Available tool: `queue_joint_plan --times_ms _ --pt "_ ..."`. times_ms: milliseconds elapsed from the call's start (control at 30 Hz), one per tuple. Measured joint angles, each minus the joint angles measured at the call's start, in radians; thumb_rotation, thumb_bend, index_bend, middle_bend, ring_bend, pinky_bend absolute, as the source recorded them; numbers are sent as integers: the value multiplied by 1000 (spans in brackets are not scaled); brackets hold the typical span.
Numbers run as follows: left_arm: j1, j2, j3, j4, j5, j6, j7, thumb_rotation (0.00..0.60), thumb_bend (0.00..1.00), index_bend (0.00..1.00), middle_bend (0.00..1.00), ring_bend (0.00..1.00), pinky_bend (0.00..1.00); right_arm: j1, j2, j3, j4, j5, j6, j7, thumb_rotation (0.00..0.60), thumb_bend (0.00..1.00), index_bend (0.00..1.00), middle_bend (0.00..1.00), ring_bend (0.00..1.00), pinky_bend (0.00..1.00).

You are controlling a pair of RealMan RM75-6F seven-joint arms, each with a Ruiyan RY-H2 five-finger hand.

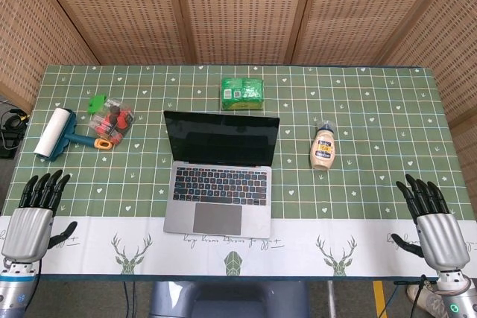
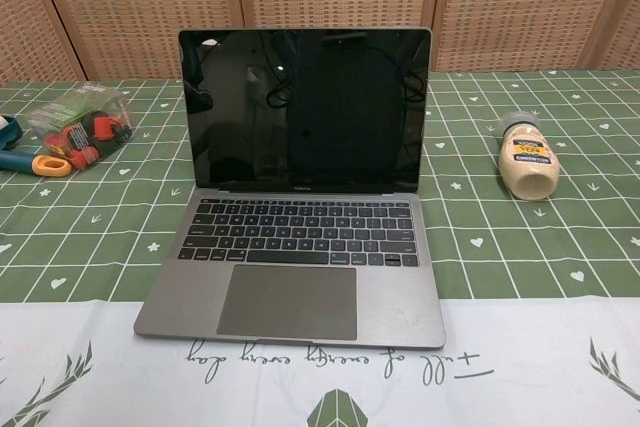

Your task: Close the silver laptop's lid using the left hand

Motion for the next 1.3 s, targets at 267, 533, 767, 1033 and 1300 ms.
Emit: queue_joint_plan --times_ms 267,533,767,1033,1300 --pt "-44 26 -28 -41 -10 -48 -14 600 505 0 0 0 0 -2 6 4 -3 -1 9 7 600 16 0 0 0 0" --pt "-167 74 -115 -147 -63 -187 25 600 789 0 0 0 0 4 4 16 5 33 -13 10 600 15 0 0 0 0" --pt "-334 82 -213 -207 -165 -382 77 600 965 0 0 0 0 14 4 35 24 90 -50 34 600 15 0 0 0 0" --pt "-548 43 -320 -195 -376 -584 157 600 1000 2 0 0 21 21 15 54 40 141 -81 74 600 15 0 0 0 0" --pt "-771 -8 -383 -114 -643 -732 258 600 1000 5 0 0 32 24 23 66 56 166 -97 112 600 15 0 0 0 0"
